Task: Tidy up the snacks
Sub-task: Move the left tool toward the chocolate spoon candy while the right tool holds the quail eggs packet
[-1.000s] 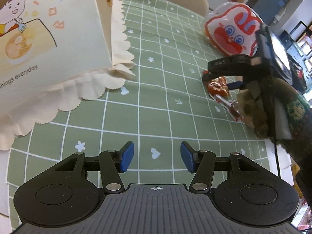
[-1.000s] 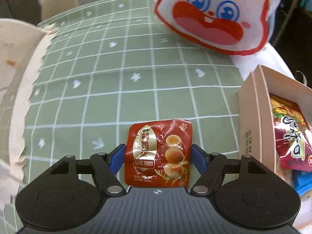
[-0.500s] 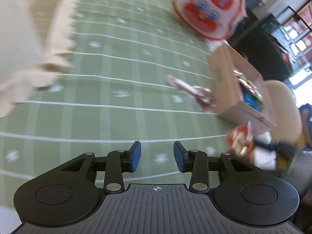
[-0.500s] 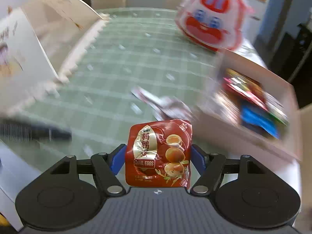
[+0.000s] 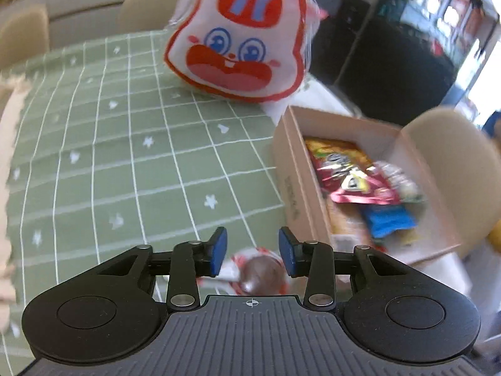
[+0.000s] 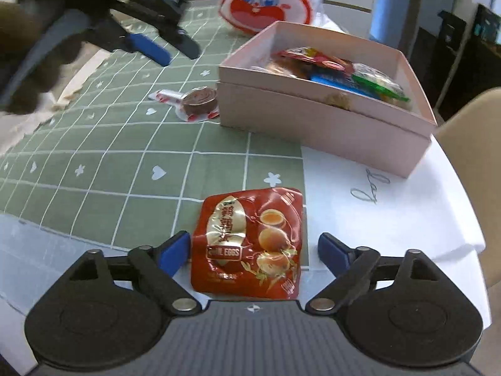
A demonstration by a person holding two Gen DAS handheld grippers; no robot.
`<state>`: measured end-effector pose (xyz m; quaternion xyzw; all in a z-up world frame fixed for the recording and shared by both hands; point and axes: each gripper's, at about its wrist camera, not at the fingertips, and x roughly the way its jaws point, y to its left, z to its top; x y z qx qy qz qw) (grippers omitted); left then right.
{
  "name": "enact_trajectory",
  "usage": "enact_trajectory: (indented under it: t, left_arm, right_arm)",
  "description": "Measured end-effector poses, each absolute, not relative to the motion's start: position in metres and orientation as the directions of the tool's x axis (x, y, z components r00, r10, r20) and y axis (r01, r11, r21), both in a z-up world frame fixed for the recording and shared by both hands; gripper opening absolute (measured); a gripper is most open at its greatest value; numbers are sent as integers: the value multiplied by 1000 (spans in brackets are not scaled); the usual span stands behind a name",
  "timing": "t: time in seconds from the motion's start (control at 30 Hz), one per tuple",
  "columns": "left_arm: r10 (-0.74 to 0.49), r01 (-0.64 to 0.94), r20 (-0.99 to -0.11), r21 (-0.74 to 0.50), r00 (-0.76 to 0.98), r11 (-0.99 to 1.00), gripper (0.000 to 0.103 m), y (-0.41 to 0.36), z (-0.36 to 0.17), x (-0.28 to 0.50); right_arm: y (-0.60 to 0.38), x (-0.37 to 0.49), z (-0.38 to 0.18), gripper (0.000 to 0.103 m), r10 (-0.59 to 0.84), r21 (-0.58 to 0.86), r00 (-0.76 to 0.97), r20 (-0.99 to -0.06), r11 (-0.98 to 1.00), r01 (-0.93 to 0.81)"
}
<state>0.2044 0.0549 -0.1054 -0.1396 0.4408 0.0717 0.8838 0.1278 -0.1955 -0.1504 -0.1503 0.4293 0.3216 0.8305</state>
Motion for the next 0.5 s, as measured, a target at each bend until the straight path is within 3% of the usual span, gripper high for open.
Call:
enact_trajectory:
  t: [0.03,0.1,0.33,0.5]
  left_arm:
    - [14,-246,-810,-162,586,956,29,53,-111,210]
    - [8,-221,-832,-139,555,965,25,49,-124,213]
    - [22,-30,-840,7,542,1000,26,40,-125,175]
    - [57,-118,-857,-4,512,993,26,62,-128,132]
  right_arm:
    - [-197,127,-151,95,407,25,429,-807,749,-663]
    - [-198,127,-153,97,409,25,431,-804,749,-662]
    - [-200,132,-158,103,411,24,438,-800,751,-660]
    - [-199,136,-157,103,404,25,412,-817,737,-675]
